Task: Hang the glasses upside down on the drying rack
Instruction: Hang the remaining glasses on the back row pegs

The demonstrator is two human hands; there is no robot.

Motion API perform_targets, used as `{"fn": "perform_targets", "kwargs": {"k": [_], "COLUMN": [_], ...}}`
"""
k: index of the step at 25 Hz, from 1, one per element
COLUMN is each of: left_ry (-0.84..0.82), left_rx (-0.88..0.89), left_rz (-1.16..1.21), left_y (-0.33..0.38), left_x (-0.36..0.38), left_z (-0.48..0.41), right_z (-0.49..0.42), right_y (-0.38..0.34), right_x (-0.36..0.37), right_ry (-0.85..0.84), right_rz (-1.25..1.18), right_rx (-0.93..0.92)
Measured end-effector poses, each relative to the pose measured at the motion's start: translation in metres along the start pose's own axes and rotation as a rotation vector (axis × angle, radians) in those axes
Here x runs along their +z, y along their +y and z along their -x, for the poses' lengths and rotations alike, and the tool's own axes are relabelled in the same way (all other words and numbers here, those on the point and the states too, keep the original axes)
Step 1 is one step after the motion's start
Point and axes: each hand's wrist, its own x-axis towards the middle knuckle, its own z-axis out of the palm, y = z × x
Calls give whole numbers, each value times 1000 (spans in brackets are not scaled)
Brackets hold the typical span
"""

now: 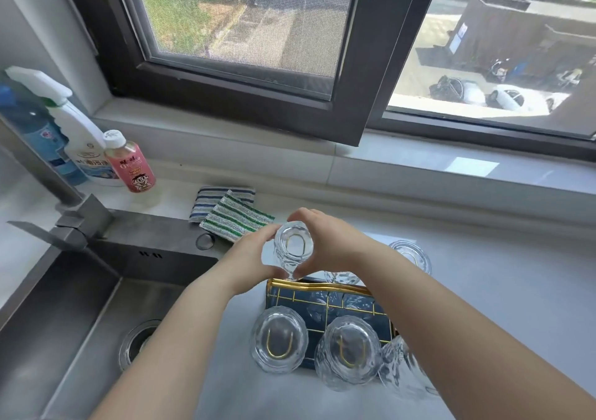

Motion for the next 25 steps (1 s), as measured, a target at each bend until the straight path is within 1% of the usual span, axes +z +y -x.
{"fn": "perform_targets", "kwargs": {"k": [5, 11, 13, 15, 19, 25], "left_ry": [-10, -3, -13, -18, 34, 51], "left_rx": [-3, -5, 10, 29, 27, 19], "left_rz": [32, 17, -5, -15, 25, 48], "left_y": [-2, -4, 2, 8, 7, 2], "left_x": [2, -3, -4, -3, 0, 1], "left_z": [1, 3, 3, 3, 3, 2], "right_z": [2, 30, 38, 37, 25, 18], "right_y": [1, 18, 24, 23, 11, 8], "right_x": [-2, -31, -35, -30, -14, -7], "right_ry": [-16, 105, 119, 98, 44, 78], "right_rz": [-53, -207, -184, -108, 40, 64], "right_rx": [-5, -3, 17, 30, 16, 10]}}
